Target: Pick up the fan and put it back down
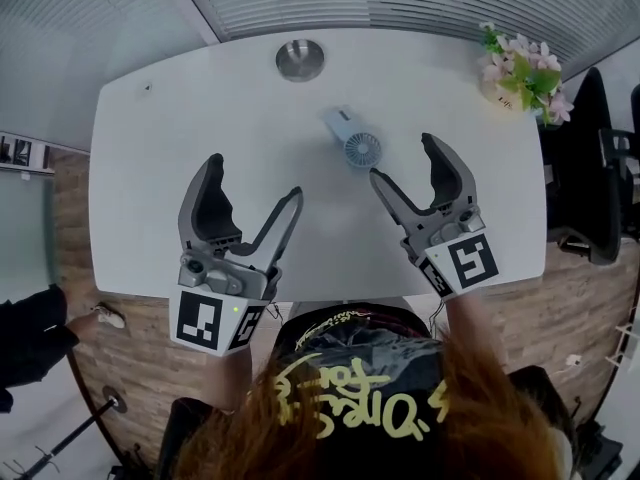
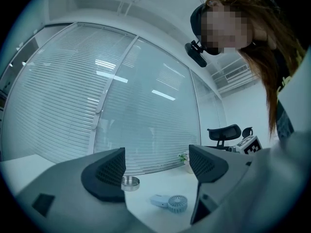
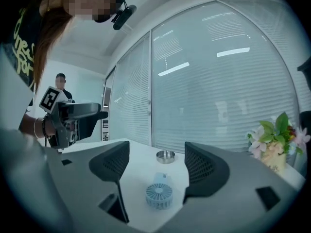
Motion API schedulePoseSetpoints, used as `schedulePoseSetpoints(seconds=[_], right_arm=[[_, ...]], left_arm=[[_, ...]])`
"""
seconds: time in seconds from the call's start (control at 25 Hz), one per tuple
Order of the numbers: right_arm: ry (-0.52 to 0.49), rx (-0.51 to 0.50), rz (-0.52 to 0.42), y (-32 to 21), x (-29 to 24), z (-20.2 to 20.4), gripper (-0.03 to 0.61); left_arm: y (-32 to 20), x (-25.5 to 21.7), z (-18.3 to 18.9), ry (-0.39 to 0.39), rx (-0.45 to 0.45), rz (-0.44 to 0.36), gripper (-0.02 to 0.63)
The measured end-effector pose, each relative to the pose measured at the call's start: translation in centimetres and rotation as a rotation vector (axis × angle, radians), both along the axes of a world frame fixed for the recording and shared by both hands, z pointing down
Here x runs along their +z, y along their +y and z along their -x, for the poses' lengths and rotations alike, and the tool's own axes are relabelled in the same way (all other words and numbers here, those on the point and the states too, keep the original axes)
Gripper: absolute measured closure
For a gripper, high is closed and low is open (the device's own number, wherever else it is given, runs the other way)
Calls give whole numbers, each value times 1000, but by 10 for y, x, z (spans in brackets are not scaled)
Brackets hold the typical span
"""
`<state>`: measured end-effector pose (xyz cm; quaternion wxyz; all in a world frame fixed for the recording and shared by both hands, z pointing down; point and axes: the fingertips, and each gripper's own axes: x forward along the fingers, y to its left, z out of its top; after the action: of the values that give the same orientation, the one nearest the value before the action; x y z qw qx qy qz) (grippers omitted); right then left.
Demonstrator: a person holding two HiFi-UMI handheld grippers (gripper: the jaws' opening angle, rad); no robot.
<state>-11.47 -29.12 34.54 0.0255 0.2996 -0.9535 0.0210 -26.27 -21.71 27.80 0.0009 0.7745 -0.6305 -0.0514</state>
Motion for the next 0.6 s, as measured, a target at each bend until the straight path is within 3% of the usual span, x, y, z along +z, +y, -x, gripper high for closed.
schedulePoseSetpoints(seconds=[0.6], right_arm=[[259,-78,85,-22,105,46,241]], left_arm=[[7,35,13,11,-7,72,209]])
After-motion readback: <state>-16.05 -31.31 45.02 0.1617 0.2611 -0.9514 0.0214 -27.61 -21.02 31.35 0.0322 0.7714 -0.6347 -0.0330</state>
